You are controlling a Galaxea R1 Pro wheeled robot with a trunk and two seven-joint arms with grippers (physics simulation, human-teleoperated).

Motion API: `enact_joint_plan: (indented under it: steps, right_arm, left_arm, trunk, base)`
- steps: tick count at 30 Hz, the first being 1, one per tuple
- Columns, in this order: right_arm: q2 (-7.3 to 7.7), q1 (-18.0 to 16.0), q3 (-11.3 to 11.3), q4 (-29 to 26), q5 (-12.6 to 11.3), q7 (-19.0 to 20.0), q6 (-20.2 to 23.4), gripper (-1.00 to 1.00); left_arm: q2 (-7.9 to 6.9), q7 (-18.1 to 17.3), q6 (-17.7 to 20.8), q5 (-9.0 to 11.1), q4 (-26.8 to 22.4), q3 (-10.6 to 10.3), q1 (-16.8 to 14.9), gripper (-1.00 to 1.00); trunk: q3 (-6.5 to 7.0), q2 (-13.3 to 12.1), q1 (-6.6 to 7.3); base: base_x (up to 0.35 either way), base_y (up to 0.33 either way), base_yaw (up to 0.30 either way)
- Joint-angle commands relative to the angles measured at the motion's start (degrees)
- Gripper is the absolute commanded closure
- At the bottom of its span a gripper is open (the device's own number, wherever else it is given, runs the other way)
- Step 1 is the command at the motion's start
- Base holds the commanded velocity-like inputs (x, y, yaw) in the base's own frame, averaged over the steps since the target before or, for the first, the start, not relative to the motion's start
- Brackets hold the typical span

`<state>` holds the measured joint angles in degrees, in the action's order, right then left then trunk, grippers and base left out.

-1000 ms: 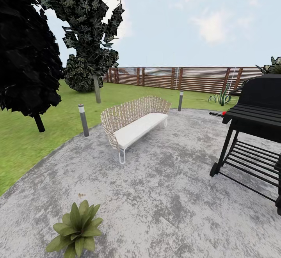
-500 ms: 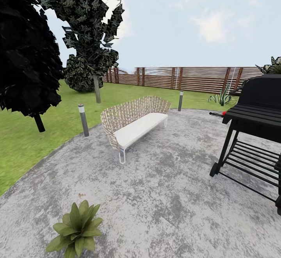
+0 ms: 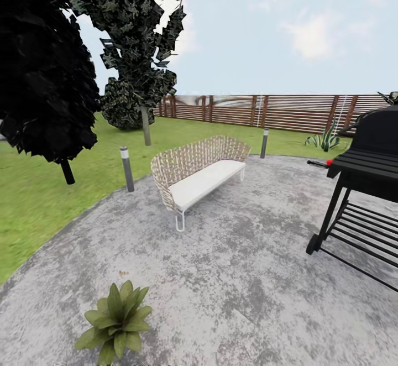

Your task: Pick up the pesticide atomizer in the garden and spray insectifuge to fully cover both potted plants in the garden.

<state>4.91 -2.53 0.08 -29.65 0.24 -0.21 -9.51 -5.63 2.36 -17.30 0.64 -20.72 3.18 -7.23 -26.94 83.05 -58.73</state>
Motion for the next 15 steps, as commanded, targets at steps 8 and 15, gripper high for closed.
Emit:
enact_joint_plan:
  steps: [8,15]
  right_arm:
    - [0.01,0.0,0.0,0.1,0.0,0.0,-0.2,-1.00]
    - [0.01,0.0,0.0,0.2,0.0,0.0,-0.2,-1.00]
  left_arm:
    - [0.08,0.0,-0.3,0.1,0.1,0.1,-0.1,-1.00]
    - [0.17,0.0,-0.3,0.0,0.1,0.0,-0.1,-1.00]
  trunk:
    - [-0.24,0.0,0.00]
    - [-0.43,0.0,0.00]
  base:
    - [-0.044,0.000,0.267]
    - [-0.298,0.000,0.270]
